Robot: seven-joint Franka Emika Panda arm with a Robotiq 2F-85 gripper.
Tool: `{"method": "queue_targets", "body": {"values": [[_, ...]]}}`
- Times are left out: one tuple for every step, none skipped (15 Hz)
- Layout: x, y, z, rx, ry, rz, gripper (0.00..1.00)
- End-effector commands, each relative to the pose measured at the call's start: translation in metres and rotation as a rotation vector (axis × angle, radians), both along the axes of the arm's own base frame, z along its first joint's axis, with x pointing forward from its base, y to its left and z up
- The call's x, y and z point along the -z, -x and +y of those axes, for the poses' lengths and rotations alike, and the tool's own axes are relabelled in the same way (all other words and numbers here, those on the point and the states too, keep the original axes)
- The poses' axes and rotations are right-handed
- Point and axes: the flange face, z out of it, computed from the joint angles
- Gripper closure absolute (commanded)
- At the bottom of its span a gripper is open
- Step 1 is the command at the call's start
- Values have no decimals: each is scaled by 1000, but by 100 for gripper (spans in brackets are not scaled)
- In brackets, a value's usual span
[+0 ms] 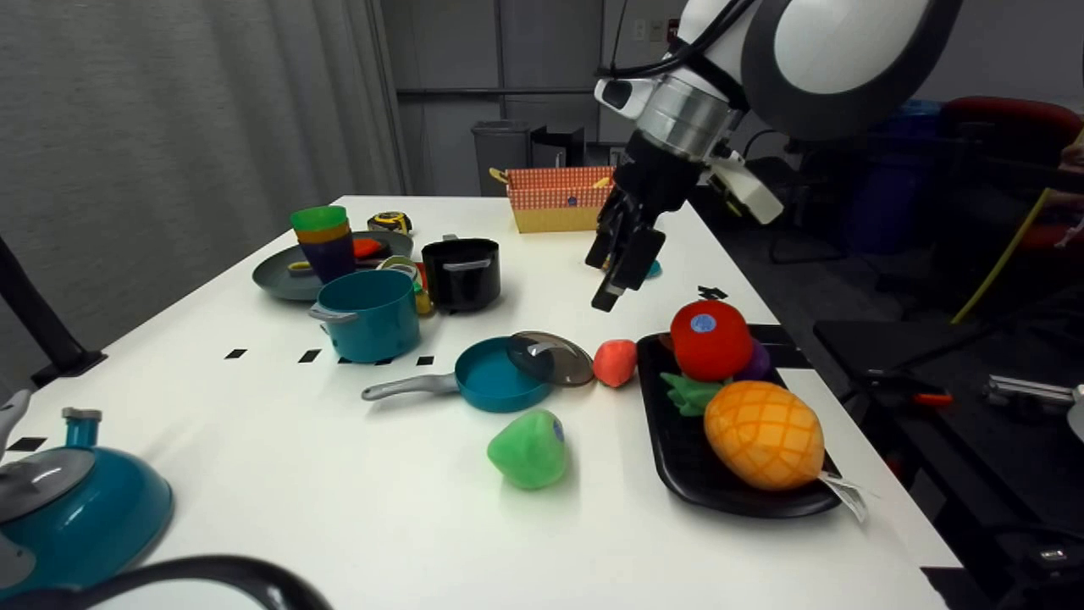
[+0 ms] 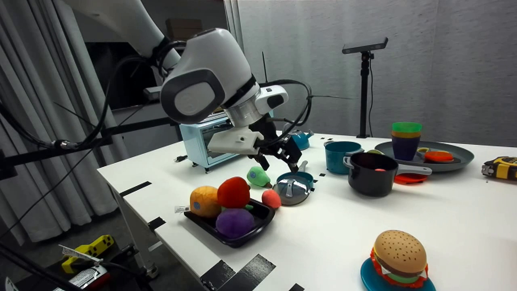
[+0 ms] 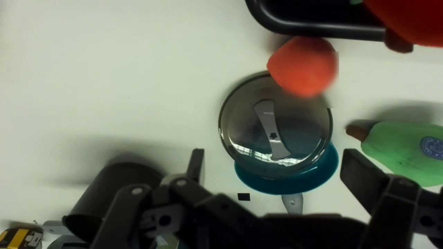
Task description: Put the lid on the pan
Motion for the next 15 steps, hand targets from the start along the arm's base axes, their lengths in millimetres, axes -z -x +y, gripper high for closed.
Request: {"method": "queue_targets", "body": {"values": [[10,-38,4,-52,-12,-23,0],[14,-45,5,-67,-14,-26,0],[18,-51,4,-77,-16,-28,0],[23,-56,1,-88,-16,-26,0],[28,-60,-2,-97,-18,-22,0],[33,-63,-5,-110,-24,-14,0],[39,-64,-9,-123,-28,-5,0],[45,-66,-12,-140,-36,4,0],[51,-66,-14,-150,-38,13,0],[57,-66,-16,-160,-42,22,0],[62,-66,-16,-173,-49,30,0],[66,-67,-16,-186,-51,35,0],[69,-67,-14,-204,-50,41,0],[72,-67,-13,-216,-42,42,0],[69,-59,-12,-175,-33,40,0]]}}
